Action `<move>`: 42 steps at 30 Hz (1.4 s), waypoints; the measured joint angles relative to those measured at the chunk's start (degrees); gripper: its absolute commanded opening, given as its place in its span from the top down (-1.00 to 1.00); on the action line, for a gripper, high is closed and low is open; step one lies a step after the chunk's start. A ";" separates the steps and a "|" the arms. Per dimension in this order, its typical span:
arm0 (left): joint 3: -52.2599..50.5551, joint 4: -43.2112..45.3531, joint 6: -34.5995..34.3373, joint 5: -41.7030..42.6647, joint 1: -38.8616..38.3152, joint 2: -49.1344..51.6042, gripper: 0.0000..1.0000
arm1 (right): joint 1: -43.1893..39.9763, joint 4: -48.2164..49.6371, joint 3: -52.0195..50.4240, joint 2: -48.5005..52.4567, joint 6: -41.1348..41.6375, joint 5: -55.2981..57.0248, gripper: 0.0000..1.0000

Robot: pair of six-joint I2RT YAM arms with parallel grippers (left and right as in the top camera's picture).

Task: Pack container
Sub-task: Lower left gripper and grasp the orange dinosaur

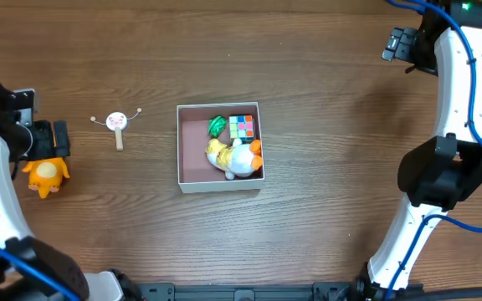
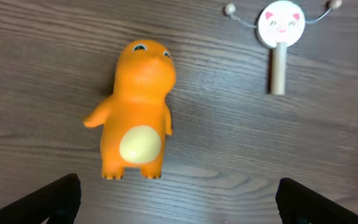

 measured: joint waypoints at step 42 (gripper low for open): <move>-0.15 5.33 0.00 -9.14 0.04 22.80 -1.00 | 0.02 -0.07 0.00 0.00 0.02 0.00 -1.00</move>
